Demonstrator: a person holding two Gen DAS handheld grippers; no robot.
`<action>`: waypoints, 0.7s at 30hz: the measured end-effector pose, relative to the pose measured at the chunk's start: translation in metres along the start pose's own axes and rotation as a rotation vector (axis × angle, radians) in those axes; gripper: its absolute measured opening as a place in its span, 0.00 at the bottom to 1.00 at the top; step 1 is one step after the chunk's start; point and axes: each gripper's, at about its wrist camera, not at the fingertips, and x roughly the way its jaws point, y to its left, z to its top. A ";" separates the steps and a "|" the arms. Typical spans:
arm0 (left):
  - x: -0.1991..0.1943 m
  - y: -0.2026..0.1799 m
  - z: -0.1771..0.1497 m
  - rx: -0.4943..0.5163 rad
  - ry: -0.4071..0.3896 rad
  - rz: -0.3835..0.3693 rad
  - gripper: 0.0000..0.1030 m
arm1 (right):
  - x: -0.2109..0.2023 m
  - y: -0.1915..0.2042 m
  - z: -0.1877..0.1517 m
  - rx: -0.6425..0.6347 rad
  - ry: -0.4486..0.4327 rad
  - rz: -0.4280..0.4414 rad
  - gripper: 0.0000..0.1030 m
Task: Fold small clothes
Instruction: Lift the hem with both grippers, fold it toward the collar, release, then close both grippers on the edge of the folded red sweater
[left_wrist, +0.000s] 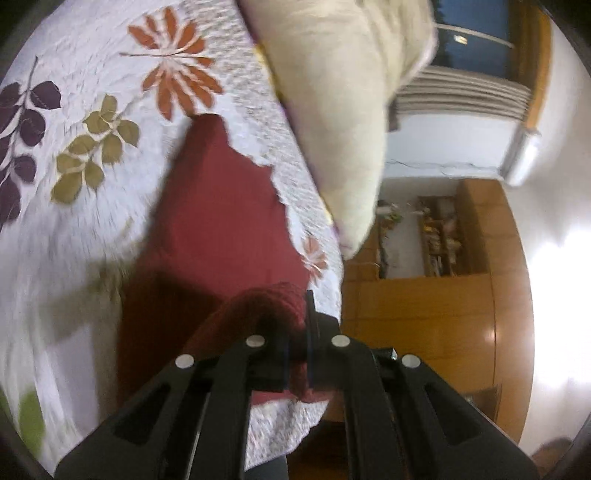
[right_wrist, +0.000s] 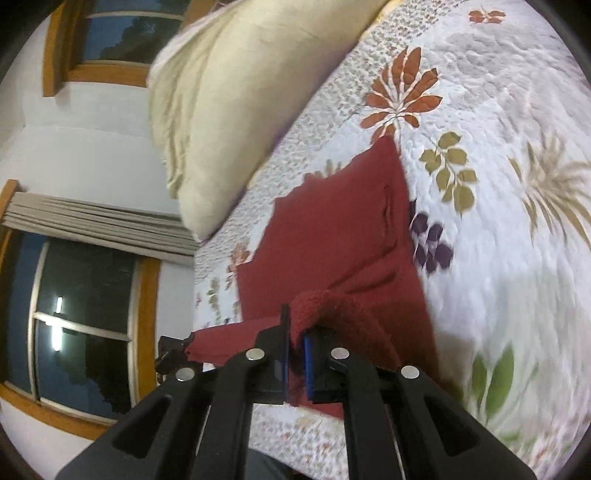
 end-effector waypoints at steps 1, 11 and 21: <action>0.006 0.007 0.007 -0.017 -0.003 0.005 0.04 | 0.007 -0.006 0.008 0.011 0.004 -0.012 0.05; 0.034 0.043 0.036 -0.076 0.009 0.092 0.18 | 0.061 -0.057 0.056 0.131 0.049 -0.040 0.20; 0.022 0.000 0.037 0.196 0.034 0.262 0.53 | 0.038 -0.054 0.065 0.087 0.017 0.009 0.51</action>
